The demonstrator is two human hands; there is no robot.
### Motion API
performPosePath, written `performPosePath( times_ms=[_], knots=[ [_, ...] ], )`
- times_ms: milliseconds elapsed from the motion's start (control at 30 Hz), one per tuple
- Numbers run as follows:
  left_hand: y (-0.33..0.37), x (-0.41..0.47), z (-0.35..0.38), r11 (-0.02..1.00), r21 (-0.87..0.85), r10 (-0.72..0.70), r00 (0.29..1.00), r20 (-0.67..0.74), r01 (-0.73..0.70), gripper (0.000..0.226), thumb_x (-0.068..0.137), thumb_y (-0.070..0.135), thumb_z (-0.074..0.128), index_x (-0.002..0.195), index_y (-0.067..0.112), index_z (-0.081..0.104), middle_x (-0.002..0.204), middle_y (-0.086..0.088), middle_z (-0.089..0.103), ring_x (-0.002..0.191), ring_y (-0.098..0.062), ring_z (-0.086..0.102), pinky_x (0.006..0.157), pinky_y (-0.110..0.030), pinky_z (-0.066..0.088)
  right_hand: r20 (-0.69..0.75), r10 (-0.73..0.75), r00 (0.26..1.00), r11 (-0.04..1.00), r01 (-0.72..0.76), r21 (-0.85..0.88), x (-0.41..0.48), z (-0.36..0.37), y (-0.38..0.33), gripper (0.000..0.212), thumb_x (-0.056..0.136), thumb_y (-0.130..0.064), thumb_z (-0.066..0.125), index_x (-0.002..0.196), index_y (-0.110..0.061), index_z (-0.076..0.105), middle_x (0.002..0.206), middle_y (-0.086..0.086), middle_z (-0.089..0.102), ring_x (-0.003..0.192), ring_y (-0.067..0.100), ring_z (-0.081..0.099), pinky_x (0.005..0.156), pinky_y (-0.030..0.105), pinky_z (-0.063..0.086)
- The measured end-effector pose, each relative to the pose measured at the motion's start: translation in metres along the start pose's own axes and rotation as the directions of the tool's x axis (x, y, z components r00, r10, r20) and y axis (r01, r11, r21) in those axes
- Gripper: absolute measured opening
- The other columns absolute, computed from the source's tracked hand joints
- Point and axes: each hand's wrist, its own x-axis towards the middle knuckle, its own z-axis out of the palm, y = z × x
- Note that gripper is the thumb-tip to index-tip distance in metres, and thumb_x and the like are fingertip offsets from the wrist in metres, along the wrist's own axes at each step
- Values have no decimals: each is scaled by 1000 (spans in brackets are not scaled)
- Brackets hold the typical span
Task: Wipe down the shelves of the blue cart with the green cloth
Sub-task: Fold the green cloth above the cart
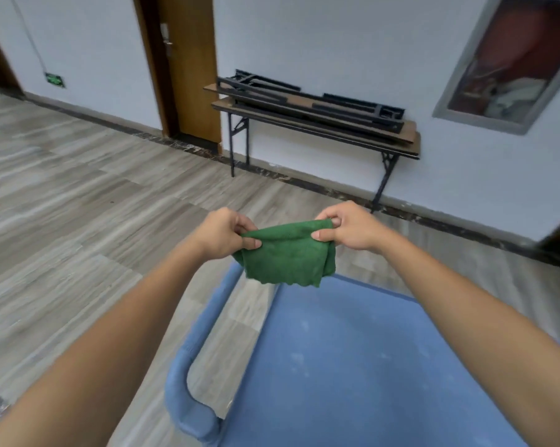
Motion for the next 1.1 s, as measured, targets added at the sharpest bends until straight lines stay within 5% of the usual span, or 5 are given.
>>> performPosePath(
  times_ms=[267,433,567,1100],
  knots=[
    [83,0,66,981,-48,195,952,236,-189,15,77,13,87,86,22,80,72,10,77,66,3,69,61,-9,50,-164,93,982,996,-93,10,-134,-64,54,10,85,-18,83,94,-19,80,86,-3,81,86,13,78,80,34,62],
    [142,-10,126,957,-114,288,887,362,-265,18,80,9,84,96,17,81,83,3,79,81,-9,75,79,-16,54,-193,164,967,986,-163,21,-220,-104,94,9,89,-18,80,98,-17,79,87,2,81,86,16,78,84,31,62],
    [189,-21,182,939,-145,345,834,431,-313,18,82,8,82,97,17,81,83,3,79,82,-8,75,71,-9,50,-140,263,955,964,-253,86,-286,-136,136,11,94,-12,73,104,-10,76,91,4,81,92,18,77,93,36,61],
    [284,-56,415,962,-138,270,749,605,-236,19,87,2,75,102,13,80,91,0,80,88,-13,75,83,-25,58,2,414,910,910,-414,12,-420,-220,325,14,96,-8,68,109,-4,74,103,18,77,105,33,73,101,49,55]
  ],
)
